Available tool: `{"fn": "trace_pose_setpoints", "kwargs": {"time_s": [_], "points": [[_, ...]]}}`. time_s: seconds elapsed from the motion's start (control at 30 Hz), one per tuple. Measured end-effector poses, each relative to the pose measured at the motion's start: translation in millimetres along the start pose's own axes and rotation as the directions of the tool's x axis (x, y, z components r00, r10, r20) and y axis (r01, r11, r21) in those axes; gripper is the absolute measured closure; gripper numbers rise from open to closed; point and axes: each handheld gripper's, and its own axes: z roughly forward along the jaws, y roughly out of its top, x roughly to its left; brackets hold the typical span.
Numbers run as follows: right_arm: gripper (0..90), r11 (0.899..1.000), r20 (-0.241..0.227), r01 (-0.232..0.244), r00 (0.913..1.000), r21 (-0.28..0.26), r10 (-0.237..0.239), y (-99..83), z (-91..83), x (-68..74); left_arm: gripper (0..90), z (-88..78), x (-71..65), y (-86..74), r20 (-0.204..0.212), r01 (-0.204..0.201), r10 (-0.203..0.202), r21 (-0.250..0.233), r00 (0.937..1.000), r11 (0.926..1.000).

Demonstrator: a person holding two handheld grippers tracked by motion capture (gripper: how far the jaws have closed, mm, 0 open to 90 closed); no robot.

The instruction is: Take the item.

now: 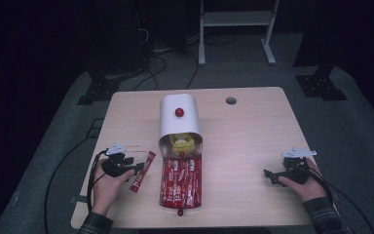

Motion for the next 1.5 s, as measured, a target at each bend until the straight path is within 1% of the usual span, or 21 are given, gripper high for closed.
{"fn": "trace_pose_setpoints", "kwargs": {"time_s": [0.03,0.13,0.23,0.27,0.33,0.43,0.5,0.53,0.6,0.7,0.77,0.83,0.87,0.9,0.97,1.0,1.17,1.23,1.27,1.3,1.5], "points": [[0.0,1.0,0.0,0.0,1.0,0.0,0.0,0.0,0.0,0.0,40.5,-0.8,1.5,-0.7,-0.008,0.003,-0.003,-0.001,1.0,1.0],[0.0,1.0,0.0,0.0,1.0,0.0,0.0,0.0,0.0,0.0,35.5,-2.9,7.1,-2.4,-0.035,-0.013,0.013,0.001,0.9993,0.9999],[0.0,1.0,0.0,0.0,1.0,0.0,0.0,0.0,0.0,0.0,30.8,-3.9,11.7,-3.8,-0.059,-0.018,0.019,0.003,0.9981,0.9998],[0.0,1.0,0.0,0.0,1.0,0.0,0.0,0.0,0.0,0.0,28.7,-4.1,13.3,-4.3,-0.069,-0.016,0.016,0.0,0.9975,0.9999],[0.0,1.0,0.0,0.001,1.0,0.0,-0.001,0.0,0.0,0.0,27.1,-4.7,17.0,-5.1,-0.079,0.004,-0.003,0.009,0.9969,1.0],[0.0,1.0,0.0,0.0,1.0,0.0,0.0,0.0,0.0,0.0,22.7,-3.9,22.3,-6.8,-0.09,0.024,-0.021,0.03,0.9957,0.9993],[0.0,1.0,0.0,0.0,1.0,0.0,0.0,0.0,0.0,0.0,22.6,-3.4,25.1,-8.1,-0.102,0.018,-0.014,0.038,0.9947,0.9991],[0.0,1.0,0.0,0.0,1.0,0.0,0.0,0.0,0.0,0.0,22.2,-2.8,26.8,-8.9,-0.11,0.026,-0.021,0.042,0.9937,0.9988],[0.0,1.0,0.0,0.0,1.0,0.0,0.0,0.0,0.0,0.0,20.6,-2.1,29.9,-9.9,-0.12,0.027,-0.021,0.049,0.9925,0.9984],[0.0,1.0,0.0,0.0,1.0,0.0,0.0,0.0,0.0,0.0,19.3,-1.3,34.2,-11.8,-0.152,0.027,-0.019,0.051,0.9883,0.9983],[0.0,1.0,0.0,0.0,1.0,0.0,0.0,0.0,0.0,0.0,17.9,-0.4,36.8,-13.1,-0.161,0.024,-0.014,0.06,0.9868,0.9979],[0.0,1.0,0.0,0.0,1.0,0.0,0.0,0.0,0.0,0.0,16.7,2.6,38.6,-15.4,-0.172,0.036,-0.021,0.084,0.9849,0.9958],[0.0,1.0,0.0,0.0,1.0,0.0,0.0,0.0,0.0,0.0,16.7,3.1,38.7,-15.9,-0.175,0.037,-0.021,0.087,0.9844,0.9955],[0.0,1.0,0.0,0.0,1.0,0.0,0.0,0.0,0.0,0.0,16.1,3.4,39.1,-16.6,-0.18,0.031,-0.015,0.086,0.9836,0.9958],[0.0,1.0,0.0,0.0,1.0,0.0,0.0,0.0,0.0,0.0,15.5,3.7,39.6,-16.8,-0.185,0.032,-0.015,0.089,0.9826,0.9956],[0.0,1.0,0.0,0.0,1.0,0.0,0.0,0.0,0.0,0.0,12.8,4.4,39.9,-17.2,-0.192,0.018,0.001,0.098,0.9814,0.995],[0.0,1.0,0.0,0.001,1.0,0.0,-0.001,0.0,0.0,0.0,2.4,6.3,43.9,-21.8,-0.176,-0.005,0.017,0.071,0.9843,0.9975],[0.0,1.0,0.0,0.0,1.0,0.0,0.0,0.0,0.0,0.0,2.0,6.5,45.6,-24.8,-0.17,-0.02,0.028,0.046,0.9851,0.9987],[0.0,1.0,0.0,0.001,1.0,0.0,-0.001,0.0,0.0,0.0,1.5,7.1,46.7,-27.3,-0.162,-0.029,0.032,0.021,0.9863,0.9994],[0.0,1.0,0.0,0.001,1.0,0.0,-0.001,0.0,0.0,0.0,0.8,7.1,47.2,-29.1,-0.159,-0.032,0.032,0.007,0.9868,0.9995],[0.0,1.0,0.0,0.003,1.0,-0.001,-0.003,0.0,0.0,-0.1,0.6,6.5,47.0,-29.5,-0.158,-0.033,0.033,0.008,0.9869,0.9994]]}}
